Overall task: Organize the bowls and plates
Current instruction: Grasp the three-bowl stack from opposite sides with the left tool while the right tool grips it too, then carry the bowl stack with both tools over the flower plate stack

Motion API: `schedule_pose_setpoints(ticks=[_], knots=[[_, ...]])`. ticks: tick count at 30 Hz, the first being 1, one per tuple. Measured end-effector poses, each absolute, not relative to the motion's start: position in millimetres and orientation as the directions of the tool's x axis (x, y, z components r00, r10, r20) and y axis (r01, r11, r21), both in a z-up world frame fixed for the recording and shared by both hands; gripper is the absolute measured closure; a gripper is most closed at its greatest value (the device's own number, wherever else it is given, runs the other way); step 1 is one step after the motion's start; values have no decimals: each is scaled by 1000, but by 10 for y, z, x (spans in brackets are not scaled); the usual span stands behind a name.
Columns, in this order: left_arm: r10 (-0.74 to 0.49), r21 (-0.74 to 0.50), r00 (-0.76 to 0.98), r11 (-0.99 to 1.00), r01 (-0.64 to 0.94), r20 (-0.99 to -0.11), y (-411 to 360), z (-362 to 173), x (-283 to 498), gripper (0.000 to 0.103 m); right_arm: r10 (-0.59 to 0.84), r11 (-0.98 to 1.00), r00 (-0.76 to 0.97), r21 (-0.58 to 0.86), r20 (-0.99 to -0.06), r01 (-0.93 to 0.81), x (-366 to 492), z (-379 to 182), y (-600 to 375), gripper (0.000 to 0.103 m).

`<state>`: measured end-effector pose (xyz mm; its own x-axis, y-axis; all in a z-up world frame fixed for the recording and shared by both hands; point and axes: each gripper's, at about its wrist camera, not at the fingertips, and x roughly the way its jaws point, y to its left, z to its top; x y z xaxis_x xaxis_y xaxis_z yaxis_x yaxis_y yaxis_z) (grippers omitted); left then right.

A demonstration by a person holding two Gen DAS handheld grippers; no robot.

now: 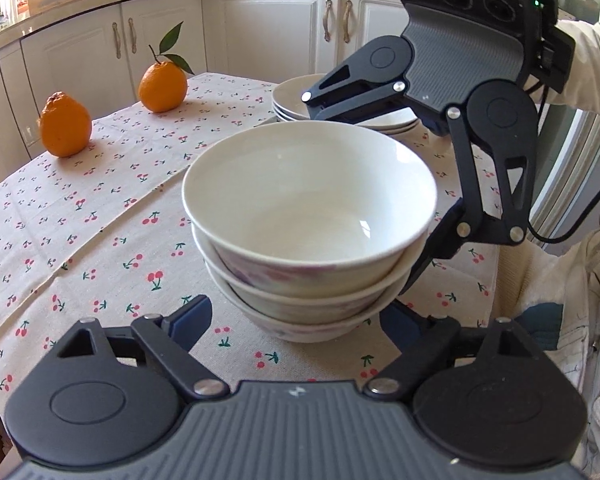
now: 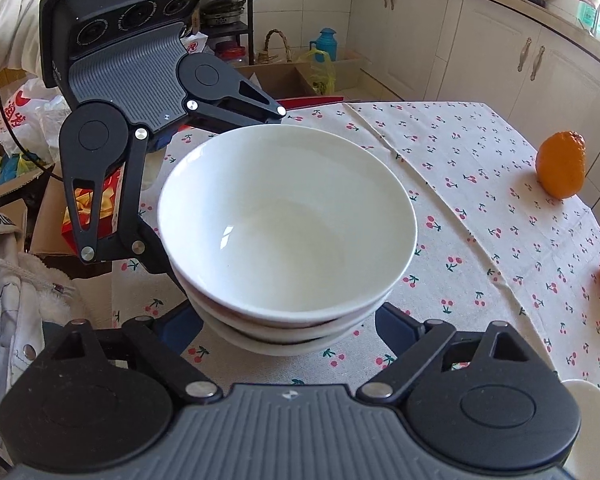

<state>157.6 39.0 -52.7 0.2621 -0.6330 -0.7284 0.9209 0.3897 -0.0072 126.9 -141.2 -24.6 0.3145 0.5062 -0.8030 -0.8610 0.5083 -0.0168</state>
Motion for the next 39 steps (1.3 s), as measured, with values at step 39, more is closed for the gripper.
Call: schedule_pose_setpoints(ticks=[39], knots=[[-640,-46,164,298,953,-751,338,-474,1638,19,517,458,246,23,-820,-888,1288,-176,-1406,12]])
